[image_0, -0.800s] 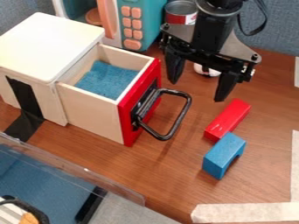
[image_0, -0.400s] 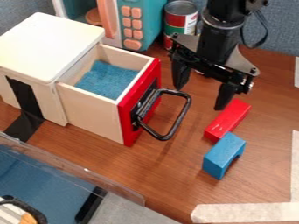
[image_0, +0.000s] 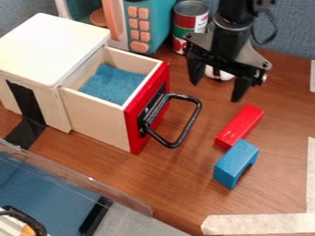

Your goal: Take the white object and put it on the drawer

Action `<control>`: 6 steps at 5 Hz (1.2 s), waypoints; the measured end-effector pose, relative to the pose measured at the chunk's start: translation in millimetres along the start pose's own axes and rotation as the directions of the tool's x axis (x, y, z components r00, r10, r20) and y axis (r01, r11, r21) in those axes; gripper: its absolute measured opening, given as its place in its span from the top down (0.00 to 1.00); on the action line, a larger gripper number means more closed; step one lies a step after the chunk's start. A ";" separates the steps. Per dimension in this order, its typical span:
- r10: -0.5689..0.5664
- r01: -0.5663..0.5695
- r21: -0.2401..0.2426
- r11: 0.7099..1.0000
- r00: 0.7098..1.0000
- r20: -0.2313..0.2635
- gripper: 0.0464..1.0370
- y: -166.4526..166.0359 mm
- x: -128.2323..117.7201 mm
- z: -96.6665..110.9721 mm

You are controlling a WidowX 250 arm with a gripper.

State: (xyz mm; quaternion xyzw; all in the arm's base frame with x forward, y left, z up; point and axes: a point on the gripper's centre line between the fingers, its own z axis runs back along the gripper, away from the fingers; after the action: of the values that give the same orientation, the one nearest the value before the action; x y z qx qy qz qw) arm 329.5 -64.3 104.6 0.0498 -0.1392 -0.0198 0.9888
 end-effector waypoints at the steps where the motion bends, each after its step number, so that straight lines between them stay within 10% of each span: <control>1: 0.137 -0.138 0.005 0.990 0.990 0.041 0.04 13.8 10.7 -1.8; 6: 0.255 -0.255 -0.012 0.967 0.967 -0.025 0.04 22.4 88.5 -69.7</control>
State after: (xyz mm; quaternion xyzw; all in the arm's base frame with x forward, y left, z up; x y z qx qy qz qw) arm 434.4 -40.2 64.5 0.0243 -0.1327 0.1070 0.9851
